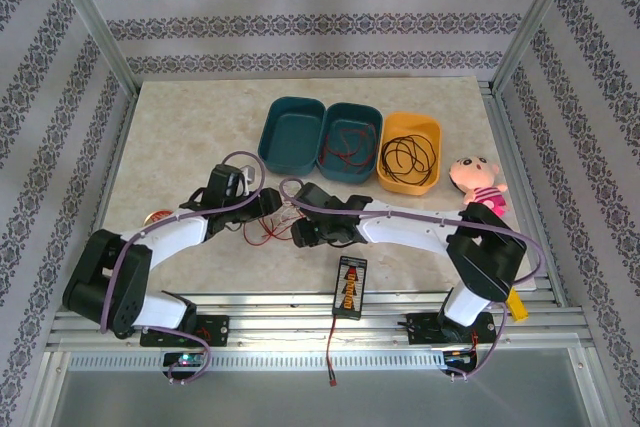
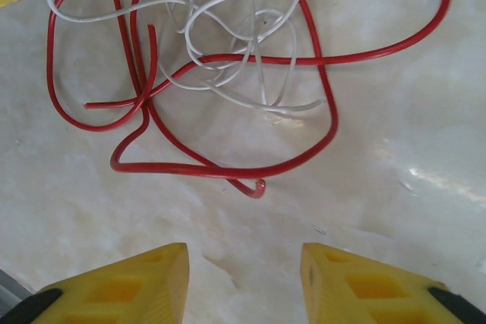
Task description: Untangle the cables
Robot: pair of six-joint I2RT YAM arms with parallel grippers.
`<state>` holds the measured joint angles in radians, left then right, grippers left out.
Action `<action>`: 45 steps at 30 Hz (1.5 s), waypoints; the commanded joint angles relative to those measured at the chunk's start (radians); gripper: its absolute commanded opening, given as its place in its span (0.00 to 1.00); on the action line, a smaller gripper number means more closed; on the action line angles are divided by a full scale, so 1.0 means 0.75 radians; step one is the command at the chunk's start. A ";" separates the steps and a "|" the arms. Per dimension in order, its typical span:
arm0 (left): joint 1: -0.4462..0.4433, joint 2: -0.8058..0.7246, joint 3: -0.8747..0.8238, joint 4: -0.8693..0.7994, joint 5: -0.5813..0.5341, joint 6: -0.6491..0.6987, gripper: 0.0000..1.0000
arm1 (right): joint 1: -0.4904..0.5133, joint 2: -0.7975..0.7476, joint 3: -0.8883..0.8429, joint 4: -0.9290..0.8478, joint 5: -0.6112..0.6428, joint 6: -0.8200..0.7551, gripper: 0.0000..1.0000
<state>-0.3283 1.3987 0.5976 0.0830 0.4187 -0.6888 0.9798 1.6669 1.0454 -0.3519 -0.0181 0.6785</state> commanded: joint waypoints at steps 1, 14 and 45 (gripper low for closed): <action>-0.025 0.043 0.034 0.080 0.016 0.008 0.61 | 0.015 0.059 -0.016 0.107 -0.061 0.091 0.40; -0.029 0.013 -0.041 0.064 -0.068 -0.010 0.31 | 0.012 0.156 0.033 0.166 0.102 0.115 0.31; -0.023 -0.090 -0.172 -0.041 -0.288 -0.082 0.06 | -0.003 -0.234 0.074 -0.136 0.338 -0.017 0.00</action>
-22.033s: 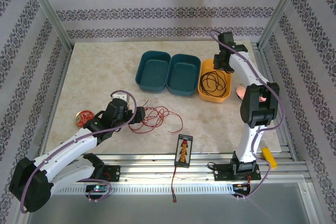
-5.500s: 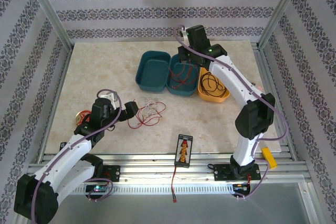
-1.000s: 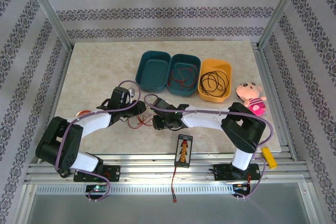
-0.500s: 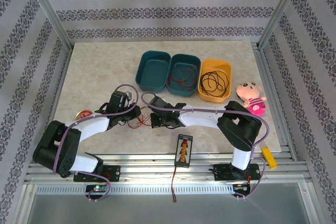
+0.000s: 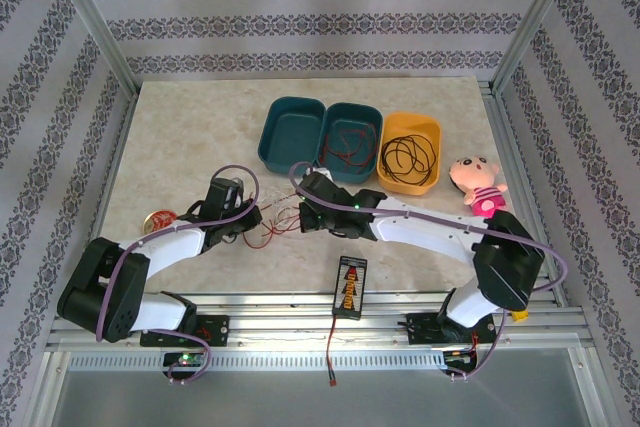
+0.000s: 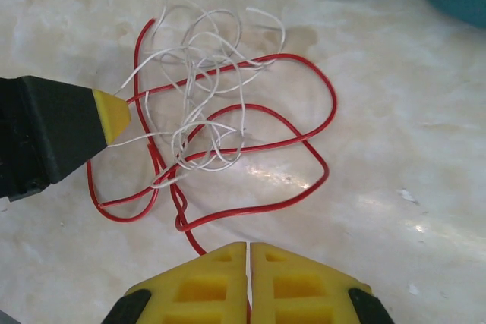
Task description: Untangle the cables
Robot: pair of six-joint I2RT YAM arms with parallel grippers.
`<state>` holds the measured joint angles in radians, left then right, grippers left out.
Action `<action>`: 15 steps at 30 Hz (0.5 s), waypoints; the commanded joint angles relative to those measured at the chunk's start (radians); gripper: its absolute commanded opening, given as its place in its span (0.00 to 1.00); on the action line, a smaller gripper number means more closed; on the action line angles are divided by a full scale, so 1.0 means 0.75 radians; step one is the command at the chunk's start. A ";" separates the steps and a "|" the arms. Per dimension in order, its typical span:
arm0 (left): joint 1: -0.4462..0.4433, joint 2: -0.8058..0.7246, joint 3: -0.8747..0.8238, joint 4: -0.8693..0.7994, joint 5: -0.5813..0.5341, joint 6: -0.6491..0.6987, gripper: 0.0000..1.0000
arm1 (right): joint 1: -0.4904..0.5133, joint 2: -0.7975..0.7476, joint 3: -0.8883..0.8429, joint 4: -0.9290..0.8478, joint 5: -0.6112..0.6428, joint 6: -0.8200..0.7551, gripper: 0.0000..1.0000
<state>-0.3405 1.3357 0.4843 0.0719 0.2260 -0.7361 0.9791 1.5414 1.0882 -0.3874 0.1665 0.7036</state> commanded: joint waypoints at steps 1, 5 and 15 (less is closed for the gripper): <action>-0.006 -0.006 -0.021 -0.026 -0.030 -0.018 0.05 | -0.004 -0.088 0.024 -0.097 0.099 -0.063 0.00; -0.006 -0.010 -0.029 -0.026 -0.034 -0.020 0.06 | -0.001 -0.176 0.045 -0.111 0.114 -0.111 0.00; -0.005 -0.027 -0.046 -0.028 -0.044 -0.016 0.05 | -0.001 -0.367 0.069 -0.068 0.093 -0.240 0.00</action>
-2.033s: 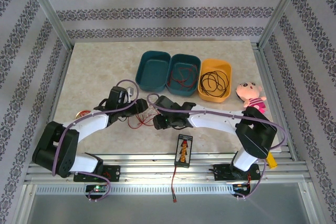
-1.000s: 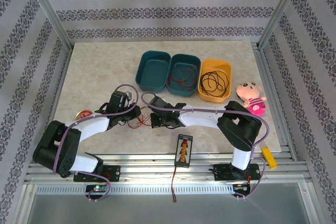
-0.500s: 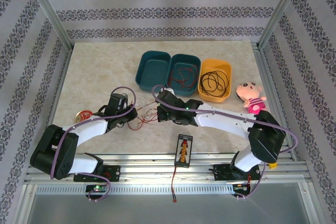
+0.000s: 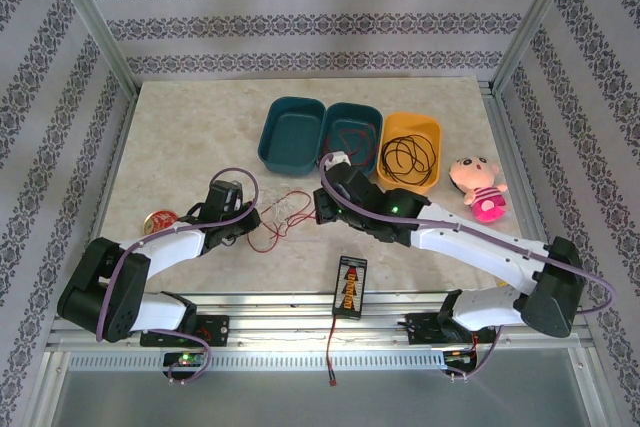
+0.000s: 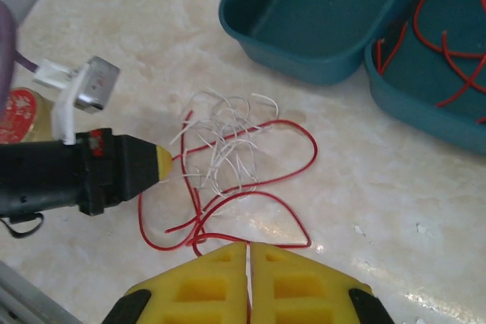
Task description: Untangle the cables
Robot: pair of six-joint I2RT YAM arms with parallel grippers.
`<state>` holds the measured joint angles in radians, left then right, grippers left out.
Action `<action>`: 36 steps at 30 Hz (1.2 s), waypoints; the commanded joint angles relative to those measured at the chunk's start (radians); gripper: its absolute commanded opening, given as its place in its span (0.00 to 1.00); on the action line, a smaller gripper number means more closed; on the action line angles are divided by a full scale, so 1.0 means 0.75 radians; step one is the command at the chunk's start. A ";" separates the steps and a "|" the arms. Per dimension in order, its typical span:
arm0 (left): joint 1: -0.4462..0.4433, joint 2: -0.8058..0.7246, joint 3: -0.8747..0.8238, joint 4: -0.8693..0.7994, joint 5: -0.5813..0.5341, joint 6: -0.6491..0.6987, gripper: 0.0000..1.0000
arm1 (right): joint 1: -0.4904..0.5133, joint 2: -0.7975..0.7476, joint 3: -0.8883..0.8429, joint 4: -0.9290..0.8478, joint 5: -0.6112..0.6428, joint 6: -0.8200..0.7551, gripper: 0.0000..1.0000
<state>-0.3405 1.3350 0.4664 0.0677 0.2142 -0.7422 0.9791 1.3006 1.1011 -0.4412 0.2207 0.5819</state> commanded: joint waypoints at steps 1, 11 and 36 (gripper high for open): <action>-0.005 -0.026 -0.025 -0.021 -0.032 -0.009 0.05 | -0.002 -0.058 0.061 -0.002 0.021 -0.094 0.00; -0.004 -0.053 -0.039 -0.031 -0.040 -0.012 0.06 | -0.002 -0.156 0.151 -0.060 0.064 -0.232 0.00; 0.007 -0.093 -0.045 -0.070 -0.063 -0.002 0.06 | -0.001 -0.214 0.465 -0.062 0.188 -0.577 0.00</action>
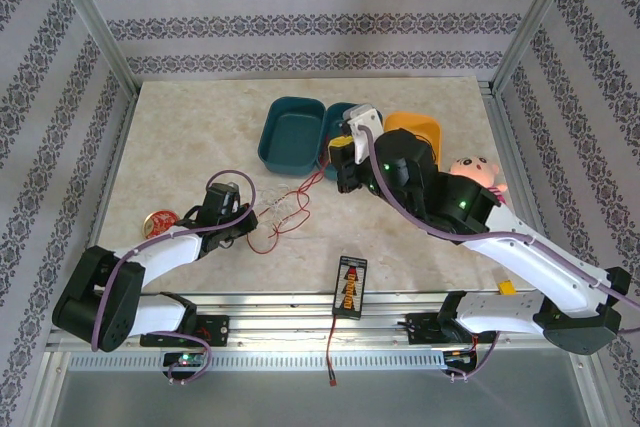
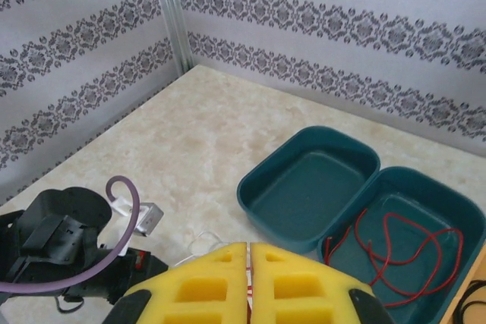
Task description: Untangle the cables
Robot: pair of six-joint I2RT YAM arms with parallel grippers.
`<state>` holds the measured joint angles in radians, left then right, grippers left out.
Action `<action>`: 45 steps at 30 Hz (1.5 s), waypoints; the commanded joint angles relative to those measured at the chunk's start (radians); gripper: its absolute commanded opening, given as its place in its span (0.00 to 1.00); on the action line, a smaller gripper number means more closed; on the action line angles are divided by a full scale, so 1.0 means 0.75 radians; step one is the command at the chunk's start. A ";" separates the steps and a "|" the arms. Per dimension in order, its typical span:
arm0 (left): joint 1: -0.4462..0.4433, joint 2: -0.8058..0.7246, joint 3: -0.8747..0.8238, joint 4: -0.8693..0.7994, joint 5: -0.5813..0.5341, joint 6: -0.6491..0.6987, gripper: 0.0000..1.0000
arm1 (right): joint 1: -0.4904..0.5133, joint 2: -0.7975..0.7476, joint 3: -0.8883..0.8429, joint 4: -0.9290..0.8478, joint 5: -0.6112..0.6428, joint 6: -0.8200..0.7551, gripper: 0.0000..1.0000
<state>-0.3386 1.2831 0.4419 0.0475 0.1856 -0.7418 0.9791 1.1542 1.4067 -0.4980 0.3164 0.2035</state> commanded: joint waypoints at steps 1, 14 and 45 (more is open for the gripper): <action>0.006 -0.024 -0.012 -0.043 -0.025 -0.002 0.07 | -0.001 -0.013 0.075 0.009 0.076 -0.087 0.00; 0.004 -0.024 -0.012 -0.040 -0.024 -0.015 0.12 | -0.010 0.041 0.240 0.004 0.241 -0.232 0.00; 0.007 -0.350 0.005 -0.293 -0.102 0.000 0.78 | -0.588 0.377 0.479 -0.006 -0.061 -0.126 0.00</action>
<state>-0.3386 1.0466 0.4397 -0.1001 0.1425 -0.7547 0.5560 1.4254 1.7191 -0.5011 0.3180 0.0795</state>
